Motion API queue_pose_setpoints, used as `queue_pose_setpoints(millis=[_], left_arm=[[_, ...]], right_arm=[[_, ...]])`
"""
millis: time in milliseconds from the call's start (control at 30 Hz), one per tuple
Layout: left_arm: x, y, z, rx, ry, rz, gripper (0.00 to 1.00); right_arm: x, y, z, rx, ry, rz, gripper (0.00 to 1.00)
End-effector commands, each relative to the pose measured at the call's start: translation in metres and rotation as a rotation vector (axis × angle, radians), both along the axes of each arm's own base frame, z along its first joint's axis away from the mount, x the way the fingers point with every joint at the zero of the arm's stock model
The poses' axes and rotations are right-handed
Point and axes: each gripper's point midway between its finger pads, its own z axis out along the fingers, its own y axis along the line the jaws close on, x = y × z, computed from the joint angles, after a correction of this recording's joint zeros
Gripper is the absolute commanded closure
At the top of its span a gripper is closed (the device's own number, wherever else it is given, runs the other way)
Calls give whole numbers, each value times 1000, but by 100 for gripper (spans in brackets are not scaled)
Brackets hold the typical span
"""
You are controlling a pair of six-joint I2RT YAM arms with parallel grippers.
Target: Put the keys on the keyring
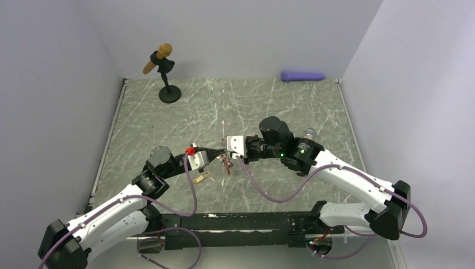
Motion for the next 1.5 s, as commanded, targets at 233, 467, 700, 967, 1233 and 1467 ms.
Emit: queue_pose_setpoints(millis=[233,467,700,967,1233,1467], left_arm=[[-6,-5,28,-66,-62,-45,100],[-7,-7,29,-74,-58,-54,100],[-7,-7,30,-81,-53,-56,100],[-8,-9,28,-78,-44,-63,100],[-3,-7,25,-62,-37,-36,100],[1,-7,23,-40,-22,-23,100]], right_arm=[[2,4,19,68,-32,-9,100],[2,5,21,77,-34,-5,100],[2,6,21,79,-36,-3,100],[2,6,21,80,-46,0,100],[1,4,22,74,-59,7,100],[0,4,23,76,-68,17,100]])
